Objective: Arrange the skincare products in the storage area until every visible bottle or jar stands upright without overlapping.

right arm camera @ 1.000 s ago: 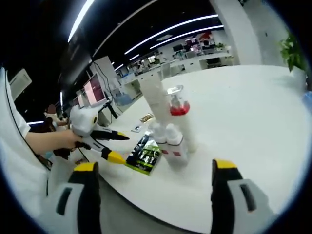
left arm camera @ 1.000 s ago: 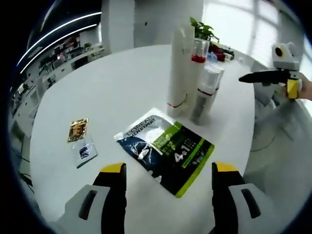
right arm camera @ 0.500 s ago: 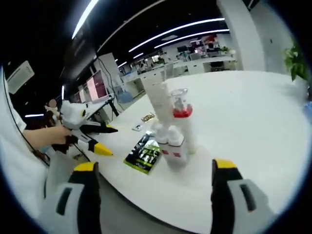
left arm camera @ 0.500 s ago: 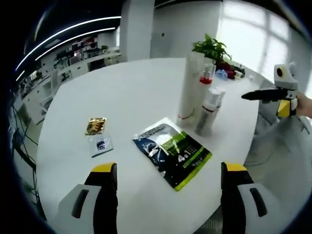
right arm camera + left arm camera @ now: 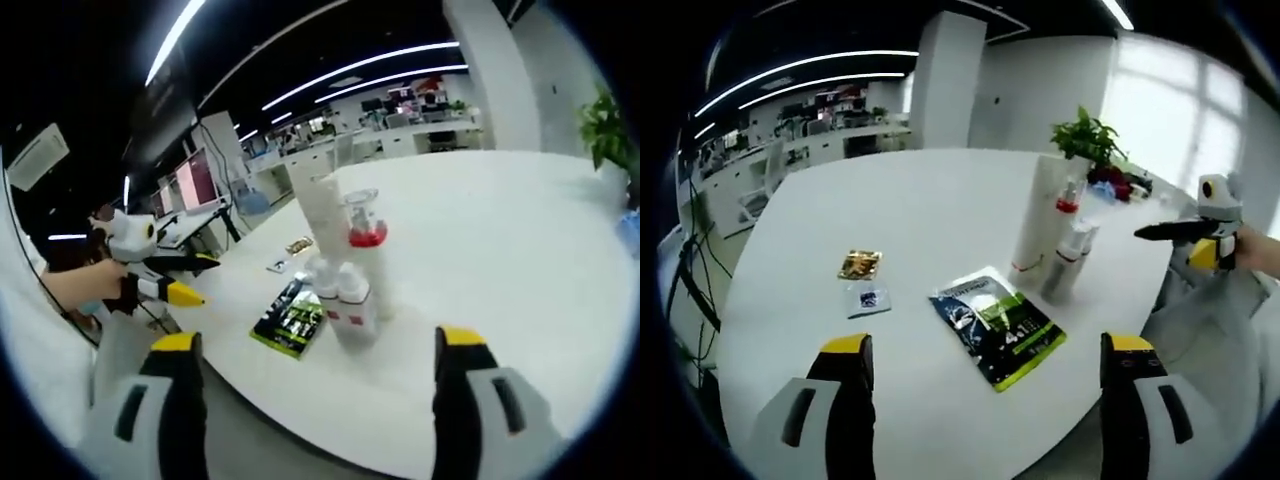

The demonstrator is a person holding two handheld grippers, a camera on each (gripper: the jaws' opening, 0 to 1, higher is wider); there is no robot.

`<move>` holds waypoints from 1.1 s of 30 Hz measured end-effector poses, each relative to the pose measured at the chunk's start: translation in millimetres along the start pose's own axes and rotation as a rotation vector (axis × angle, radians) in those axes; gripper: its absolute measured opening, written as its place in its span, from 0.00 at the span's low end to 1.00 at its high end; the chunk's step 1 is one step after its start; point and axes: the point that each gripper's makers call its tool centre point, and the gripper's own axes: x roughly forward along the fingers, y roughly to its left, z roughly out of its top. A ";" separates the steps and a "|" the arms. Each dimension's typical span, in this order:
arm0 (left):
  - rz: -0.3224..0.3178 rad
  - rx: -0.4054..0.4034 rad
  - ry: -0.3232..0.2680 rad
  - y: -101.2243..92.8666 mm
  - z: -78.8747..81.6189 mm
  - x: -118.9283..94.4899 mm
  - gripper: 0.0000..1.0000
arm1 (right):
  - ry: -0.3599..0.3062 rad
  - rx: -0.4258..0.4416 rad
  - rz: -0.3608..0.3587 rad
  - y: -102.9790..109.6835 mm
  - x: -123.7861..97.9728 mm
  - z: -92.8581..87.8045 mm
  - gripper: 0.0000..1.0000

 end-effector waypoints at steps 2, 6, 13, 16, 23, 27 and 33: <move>0.004 -0.012 -0.005 1.1 -1.1 -3.2 0.93 | -0.004 -0.001 -0.003 -0.1 -1.4 1.2 0.96; 0.024 -0.035 -0.015 5.2 -2.9 -8.8 0.95 | -0.011 0.001 -0.011 -0.9 -3.6 2.2 0.96; 0.065 -0.050 -0.019 11.6 -6.1 -12.6 0.97 | -0.007 0.008 -0.015 -1.4 -6.6 -1.1 0.96; 0.066 -0.051 -0.016 11.9 -6.4 -11.8 0.97 | -0.005 0.008 -0.016 -1.6 -7.5 -1.9 0.96; 0.061 -0.042 -0.007 11.1 -5.0 -9.4 0.97 | -0.003 0.010 -0.018 -3.3 -6.7 -1.8 0.96; 0.068 -0.036 0.005 14.1 -5.3 -8.2 0.97 | -0.004 0.011 -0.018 -4.5 -5.6 -1.5 0.96; 0.092 -0.039 0.038 25.8 -6.7 -3.6 0.97 | -0.005 0.022 -0.023 -7.8 -3.4 -2.9 0.96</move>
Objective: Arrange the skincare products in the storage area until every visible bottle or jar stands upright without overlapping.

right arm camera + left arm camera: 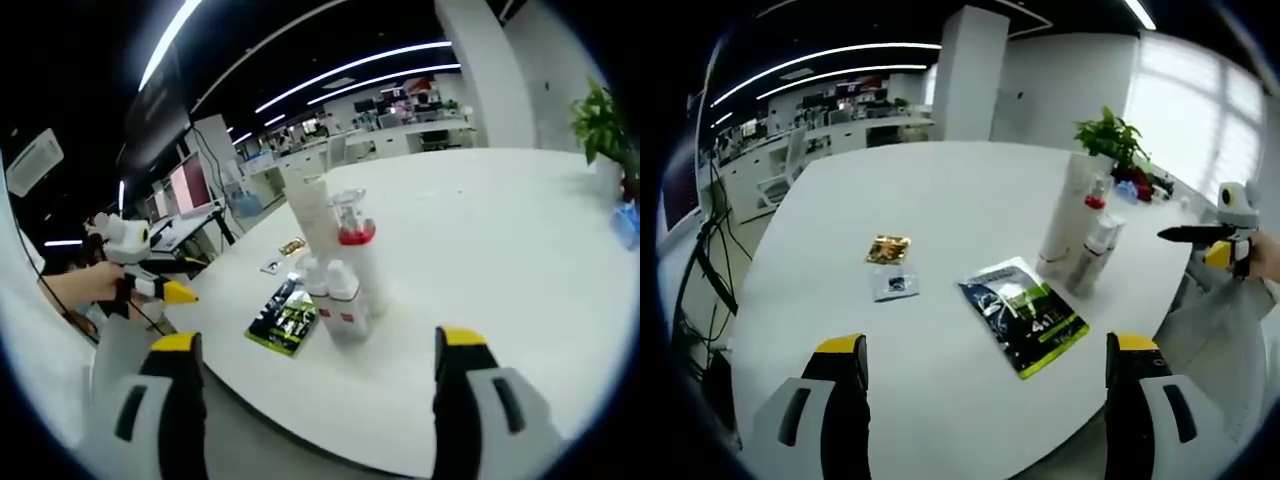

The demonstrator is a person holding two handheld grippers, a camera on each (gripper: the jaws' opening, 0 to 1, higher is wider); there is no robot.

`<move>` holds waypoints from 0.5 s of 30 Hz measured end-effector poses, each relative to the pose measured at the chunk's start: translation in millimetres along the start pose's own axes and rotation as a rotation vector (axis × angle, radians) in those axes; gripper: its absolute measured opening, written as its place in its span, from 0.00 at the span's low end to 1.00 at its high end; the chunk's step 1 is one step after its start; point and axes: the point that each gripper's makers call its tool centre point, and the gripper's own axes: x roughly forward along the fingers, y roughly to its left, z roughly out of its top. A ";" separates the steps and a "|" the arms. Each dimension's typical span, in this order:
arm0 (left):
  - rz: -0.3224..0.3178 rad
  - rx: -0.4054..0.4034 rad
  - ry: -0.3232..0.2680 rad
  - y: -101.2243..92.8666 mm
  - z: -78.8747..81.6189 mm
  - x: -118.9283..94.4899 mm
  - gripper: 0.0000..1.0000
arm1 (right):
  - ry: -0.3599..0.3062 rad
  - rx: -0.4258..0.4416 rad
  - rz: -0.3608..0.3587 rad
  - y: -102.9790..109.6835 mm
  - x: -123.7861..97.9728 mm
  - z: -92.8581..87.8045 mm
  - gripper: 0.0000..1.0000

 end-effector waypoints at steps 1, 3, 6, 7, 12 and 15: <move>0.000 0.000 0.010 1.8 -0.6 1.9 0.97 | 0.000 0.001 -0.001 -0.3 0.2 0.1 0.96; 0.000 0.000 0.024 3.6 -1.8 4.8 0.96 | -0.003 0.005 -0.004 -0.7 0.3 0.8 0.96; 0.001 0.005 0.046 7.3 -3.7 11.3 0.95 | -0.006 0.005 -0.008 -1.8 0.2 1.4 0.96; 0.003 0.005 0.053 8.6 -4.2 13.2 0.95 | -0.006 0.007 -0.010 -2.2 0.1 1.5 0.96; 0.020 -0.008 0.070 20.0 -0.8 25.8 0.94 | -0.005 0.015 -0.018 -6.0 1.7 1.2 0.96; 0.036 -0.002 0.086 28.8 2.6 35.3 0.93 | -0.008 0.020 -0.024 -7.8 2.5 2.0 0.96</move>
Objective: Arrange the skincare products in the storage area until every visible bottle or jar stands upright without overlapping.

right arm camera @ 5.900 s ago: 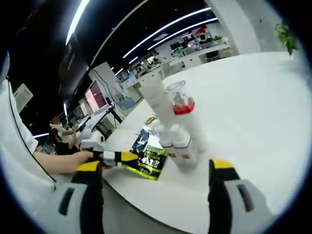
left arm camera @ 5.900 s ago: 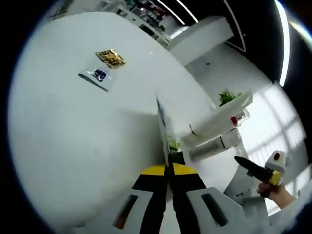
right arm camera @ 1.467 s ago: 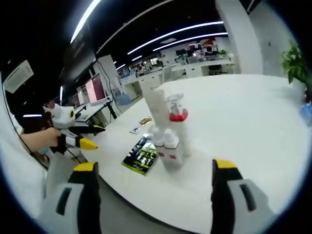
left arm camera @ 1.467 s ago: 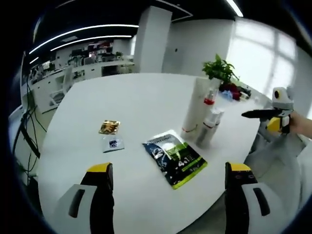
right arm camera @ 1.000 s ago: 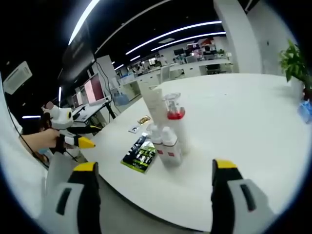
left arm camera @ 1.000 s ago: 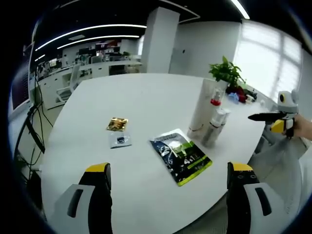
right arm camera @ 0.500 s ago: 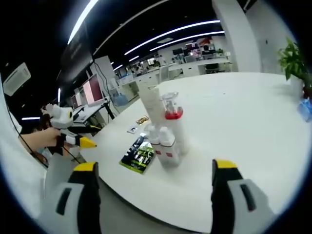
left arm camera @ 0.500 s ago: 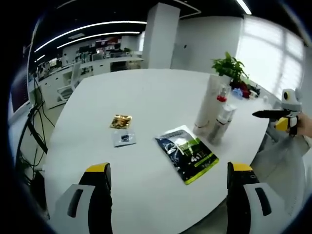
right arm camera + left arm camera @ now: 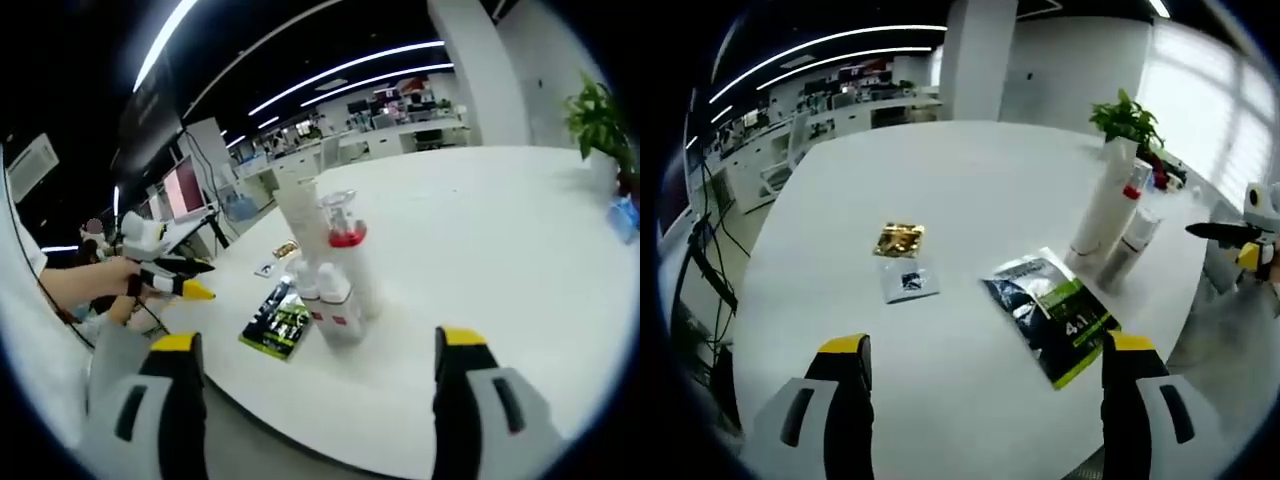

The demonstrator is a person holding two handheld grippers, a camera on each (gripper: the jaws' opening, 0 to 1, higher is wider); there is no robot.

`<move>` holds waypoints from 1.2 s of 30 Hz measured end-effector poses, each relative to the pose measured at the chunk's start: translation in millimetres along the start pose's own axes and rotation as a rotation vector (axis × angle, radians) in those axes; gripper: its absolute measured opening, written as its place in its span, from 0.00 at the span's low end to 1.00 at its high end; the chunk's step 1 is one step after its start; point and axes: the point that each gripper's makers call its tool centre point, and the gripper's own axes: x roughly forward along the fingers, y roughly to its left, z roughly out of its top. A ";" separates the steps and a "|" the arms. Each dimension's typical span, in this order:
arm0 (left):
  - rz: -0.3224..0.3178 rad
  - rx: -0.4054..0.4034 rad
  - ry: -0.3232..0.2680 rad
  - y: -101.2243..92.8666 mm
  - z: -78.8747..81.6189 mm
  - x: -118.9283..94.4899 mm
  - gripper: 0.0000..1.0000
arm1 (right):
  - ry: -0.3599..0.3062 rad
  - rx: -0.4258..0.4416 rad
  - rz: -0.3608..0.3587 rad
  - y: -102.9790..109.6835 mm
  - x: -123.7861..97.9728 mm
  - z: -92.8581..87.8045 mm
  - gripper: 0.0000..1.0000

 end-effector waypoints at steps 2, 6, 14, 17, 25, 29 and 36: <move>0.007 -0.001 0.006 4.7 2.4 5.1 0.92 | -0.002 0.004 -0.004 -1.3 0.3 0.4 0.96; 0.033 -0.004 0.026 16.6 6.7 17.6 0.89 | -0.001 0.011 -0.015 -4.9 0.3 -0.1 0.96; 0.067 -0.012 0.079 36.9 8.8 43.9 0.83 | 0.007 0.036 -0.041 -13.5 0.3 -5.3 0.96; 0.080 -0.007 0.094 43.4 9.4 53.0 0.81 | 0.011 0.044 -0.051 -15.8 0.3 -6.6 0.96; 0.136 -0.009 0.118 65.5 13.1 74.0 0.76 | 0.015 0.055 -0.066 -20.3 2.4 -7.4 0.96; 0.157 -0.005 0.129 73.3 14.0 84.8 0.73 | 0.018 0.060 -0.072 -22.5 3.3 -8.3 0.96; 0.183 -0.009 0.137 79.3 16.1 98.5 0.63 | 0.021 0.069 -0.080 -25.1 4.9 -9.3 0.96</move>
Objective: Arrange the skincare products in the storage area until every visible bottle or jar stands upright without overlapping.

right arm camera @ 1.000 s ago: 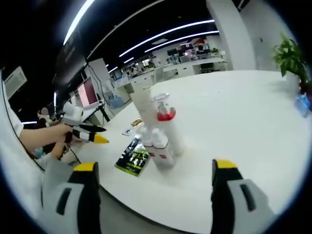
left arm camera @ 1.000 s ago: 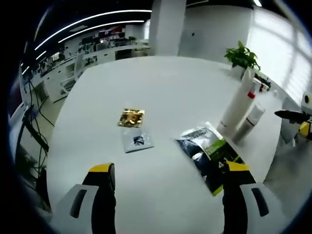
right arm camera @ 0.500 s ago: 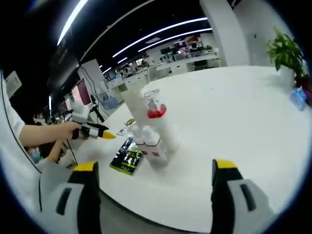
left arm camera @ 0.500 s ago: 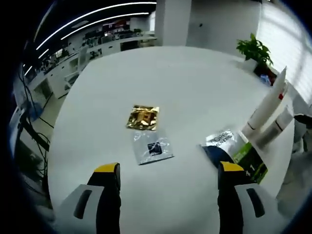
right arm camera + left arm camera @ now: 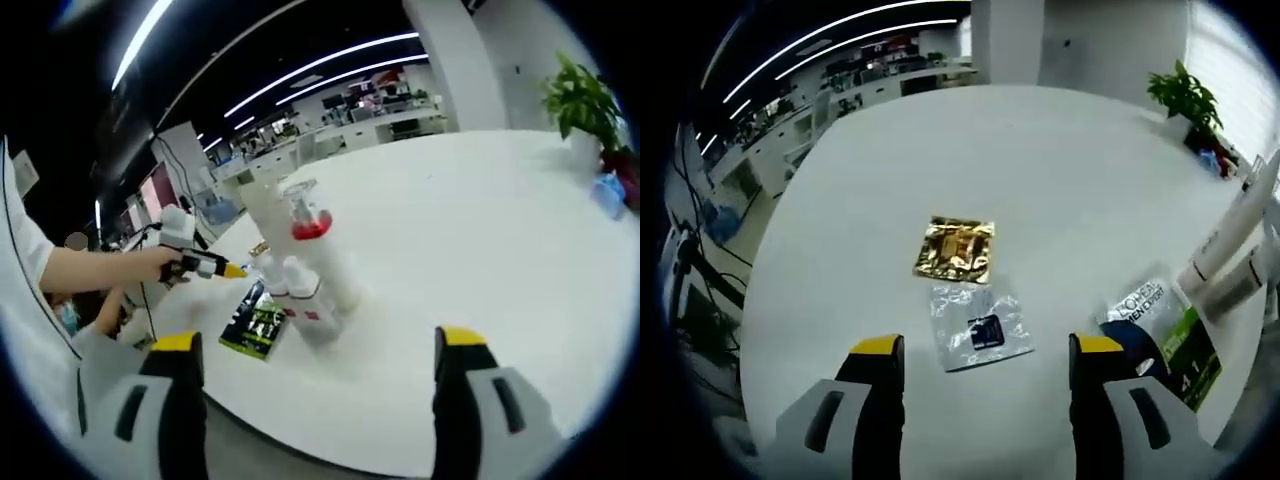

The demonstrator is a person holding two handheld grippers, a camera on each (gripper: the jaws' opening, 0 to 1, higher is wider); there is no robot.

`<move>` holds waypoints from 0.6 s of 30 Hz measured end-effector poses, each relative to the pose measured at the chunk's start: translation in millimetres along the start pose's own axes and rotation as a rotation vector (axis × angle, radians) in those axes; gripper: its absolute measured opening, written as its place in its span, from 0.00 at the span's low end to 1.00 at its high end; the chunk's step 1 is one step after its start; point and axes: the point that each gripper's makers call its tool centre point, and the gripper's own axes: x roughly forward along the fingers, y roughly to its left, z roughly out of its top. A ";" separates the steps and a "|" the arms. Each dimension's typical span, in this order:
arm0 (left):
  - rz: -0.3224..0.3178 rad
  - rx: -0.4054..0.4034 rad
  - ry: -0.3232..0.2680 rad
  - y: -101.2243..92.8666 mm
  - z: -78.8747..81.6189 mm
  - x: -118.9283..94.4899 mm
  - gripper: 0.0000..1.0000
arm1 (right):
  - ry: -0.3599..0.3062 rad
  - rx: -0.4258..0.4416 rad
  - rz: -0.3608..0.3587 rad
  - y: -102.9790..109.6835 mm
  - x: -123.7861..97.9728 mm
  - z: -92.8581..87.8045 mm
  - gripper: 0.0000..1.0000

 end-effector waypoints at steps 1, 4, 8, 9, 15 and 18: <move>0.005 -0.003 0.002 0.3 0.4 2.2 0.63 | 0.001 0.001 0.000 -0.2 0.3 -0.3 0.96; 0.010 -0.011 0.005 0.2 1.2 6.0 0.60 | 0.004 0.004 -0.002 -1.0 0.6 -0.9 0.96; 0.027 -0.011 0.005 1.2 2.3 8.7 0.54 | 0.005 0.007 -0.003 -1.5 0.8 -1.4 0.96; 0.030 -0.007 0.005 1.1 2.4 9.2 0.52 | 0.006 0.008 -0.003 -1.6 0.8 -1.5 0.96; 0.040 -0.007 0.012 2.2 3.2 12.9 0.49 | 0.006 0.010 -0.005 -2.3 1.1 -1.7 0.96; 0.044 -0.014 0.022 2.6 1.5 16.0 0.45 | 0.007 0.011 -0.006 -2.4 1.1 -1.8 0.96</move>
